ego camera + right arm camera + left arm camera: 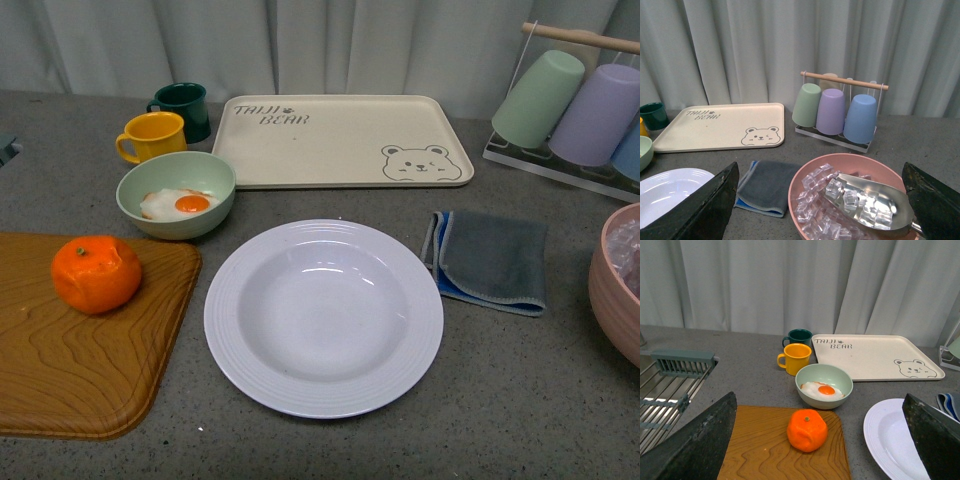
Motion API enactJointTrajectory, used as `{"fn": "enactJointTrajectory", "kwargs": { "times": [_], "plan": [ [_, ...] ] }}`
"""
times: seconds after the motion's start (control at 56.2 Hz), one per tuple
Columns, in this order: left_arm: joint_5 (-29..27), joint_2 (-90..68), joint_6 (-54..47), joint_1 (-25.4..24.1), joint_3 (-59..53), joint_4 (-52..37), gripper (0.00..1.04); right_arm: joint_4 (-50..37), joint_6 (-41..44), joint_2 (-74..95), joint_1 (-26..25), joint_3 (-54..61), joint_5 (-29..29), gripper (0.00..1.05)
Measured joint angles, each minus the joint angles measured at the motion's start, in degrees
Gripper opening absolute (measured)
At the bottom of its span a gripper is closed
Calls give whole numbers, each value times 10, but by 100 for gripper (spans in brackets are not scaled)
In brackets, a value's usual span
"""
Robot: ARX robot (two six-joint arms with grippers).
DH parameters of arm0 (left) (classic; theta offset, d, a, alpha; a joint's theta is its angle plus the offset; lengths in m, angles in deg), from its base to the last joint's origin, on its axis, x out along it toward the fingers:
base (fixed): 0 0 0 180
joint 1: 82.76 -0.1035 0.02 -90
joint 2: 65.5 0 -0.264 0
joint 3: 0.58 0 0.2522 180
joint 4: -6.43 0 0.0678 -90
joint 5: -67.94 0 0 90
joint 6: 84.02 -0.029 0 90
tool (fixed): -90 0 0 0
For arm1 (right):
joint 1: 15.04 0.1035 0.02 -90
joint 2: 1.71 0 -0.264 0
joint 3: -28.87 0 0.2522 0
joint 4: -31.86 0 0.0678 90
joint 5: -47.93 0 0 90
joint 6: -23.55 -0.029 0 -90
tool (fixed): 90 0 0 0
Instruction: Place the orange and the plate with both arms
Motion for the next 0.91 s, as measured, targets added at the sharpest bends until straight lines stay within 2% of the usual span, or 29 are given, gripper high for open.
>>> {"fn": "enactJointTrajectory", "kwargs": {
  "times": [0.908],
  "plan": [
    [0, 0, 0, 0, 0, 0, 98, 0, 0, 0, 0, 0, 0, 95]
  ]
}}
